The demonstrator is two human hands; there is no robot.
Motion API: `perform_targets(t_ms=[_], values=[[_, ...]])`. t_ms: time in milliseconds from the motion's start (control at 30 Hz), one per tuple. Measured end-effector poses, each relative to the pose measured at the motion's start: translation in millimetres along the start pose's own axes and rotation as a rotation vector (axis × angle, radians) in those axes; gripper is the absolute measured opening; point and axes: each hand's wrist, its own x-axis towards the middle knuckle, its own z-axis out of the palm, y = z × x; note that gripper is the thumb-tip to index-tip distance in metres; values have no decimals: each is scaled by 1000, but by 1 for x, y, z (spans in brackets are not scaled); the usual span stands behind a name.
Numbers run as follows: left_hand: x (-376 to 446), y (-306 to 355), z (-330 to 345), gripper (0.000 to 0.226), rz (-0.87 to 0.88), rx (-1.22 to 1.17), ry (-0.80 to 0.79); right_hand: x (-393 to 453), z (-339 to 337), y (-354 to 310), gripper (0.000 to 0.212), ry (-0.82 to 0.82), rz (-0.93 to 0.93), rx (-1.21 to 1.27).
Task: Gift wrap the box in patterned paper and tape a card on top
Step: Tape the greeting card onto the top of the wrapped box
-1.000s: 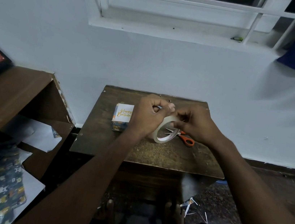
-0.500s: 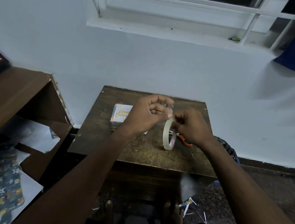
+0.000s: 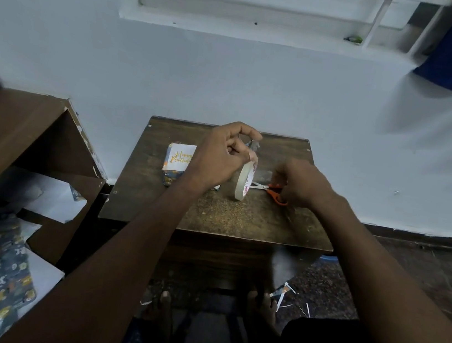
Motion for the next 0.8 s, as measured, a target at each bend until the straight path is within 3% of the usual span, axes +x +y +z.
perform_targets(t_ms=[133, 500, 600, 800], values=[[0, 2, 1, 34, -10, 59, -18, -3, 3, -8, 14, -9, 9, -54], [0, 2, -4, 39, -39, 83, -12, 7, 4, 9, 35, -52, 38, -13], [1, 2, -5, 40, -56, 62, -26, 7, -12, 20, 24, 12, -16, 116], [2, 3, -6, 43, -64, 53, -60, -11, -39, 33, 35, 27, -127, 495]])
